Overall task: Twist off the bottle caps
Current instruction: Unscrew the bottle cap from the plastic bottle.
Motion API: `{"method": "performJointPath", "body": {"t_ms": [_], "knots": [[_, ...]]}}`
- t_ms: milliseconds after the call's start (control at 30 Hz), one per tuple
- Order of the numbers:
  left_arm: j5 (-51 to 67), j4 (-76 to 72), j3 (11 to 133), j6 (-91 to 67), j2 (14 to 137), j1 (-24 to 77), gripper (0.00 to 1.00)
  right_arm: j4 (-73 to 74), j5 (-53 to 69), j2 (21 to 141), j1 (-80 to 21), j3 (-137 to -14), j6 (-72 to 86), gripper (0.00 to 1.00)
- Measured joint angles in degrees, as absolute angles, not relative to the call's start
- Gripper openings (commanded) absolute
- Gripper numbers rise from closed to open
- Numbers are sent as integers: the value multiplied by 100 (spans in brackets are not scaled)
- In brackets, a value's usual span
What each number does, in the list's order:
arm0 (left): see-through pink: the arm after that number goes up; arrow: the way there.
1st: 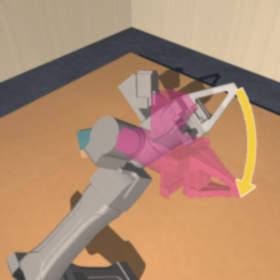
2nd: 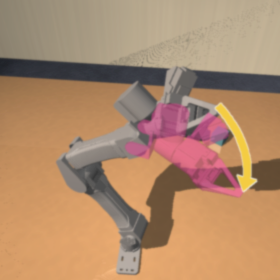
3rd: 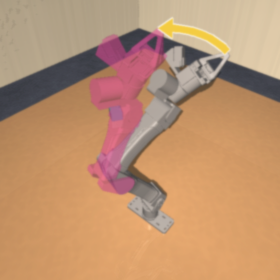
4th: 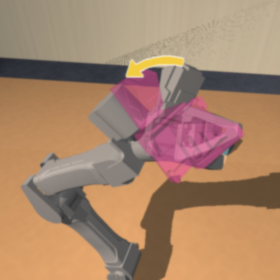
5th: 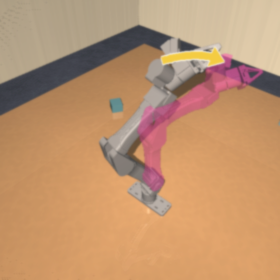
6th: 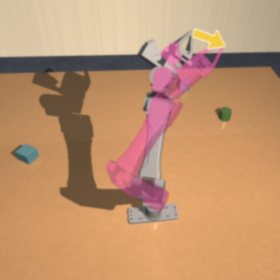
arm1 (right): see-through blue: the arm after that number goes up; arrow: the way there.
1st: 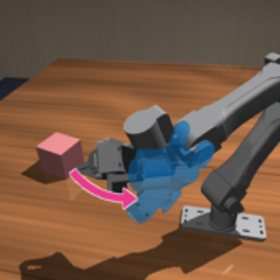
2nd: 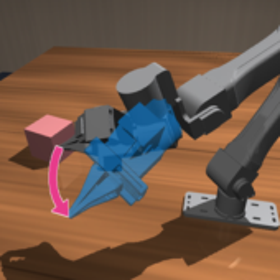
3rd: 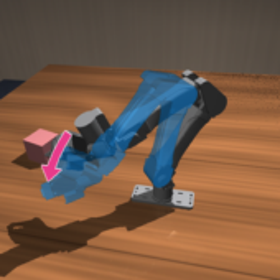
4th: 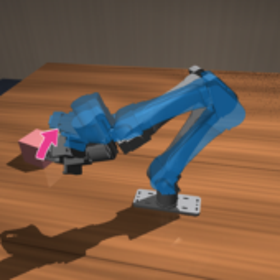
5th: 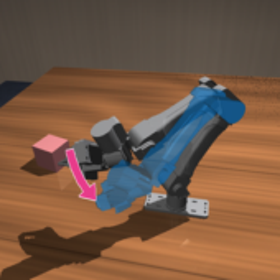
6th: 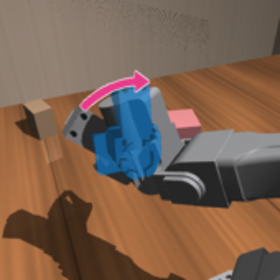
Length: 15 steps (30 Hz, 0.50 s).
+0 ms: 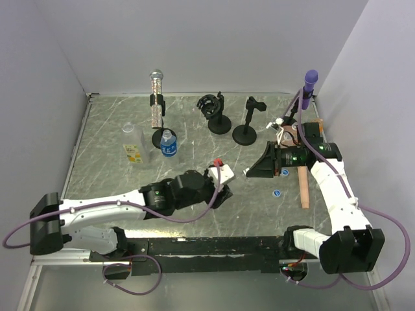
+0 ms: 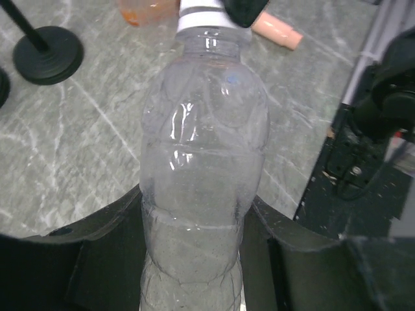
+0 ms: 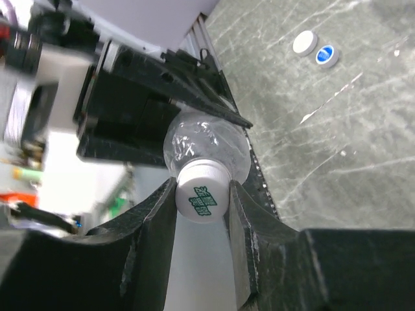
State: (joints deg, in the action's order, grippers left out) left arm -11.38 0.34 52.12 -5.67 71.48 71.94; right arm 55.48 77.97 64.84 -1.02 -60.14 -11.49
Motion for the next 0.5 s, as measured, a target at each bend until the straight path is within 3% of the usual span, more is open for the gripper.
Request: {"method": "performJointPath", "body": {"t_ms": [333,500], "knots": [[2829,-108,4779,-521,6643,5548,39,6947,7367,6521,-1192,-7006,-4394,8],[3990,-89,4851,-491,6888,5266,39,6921,6814,5911,-1636,-6921,-5529,10]]}}
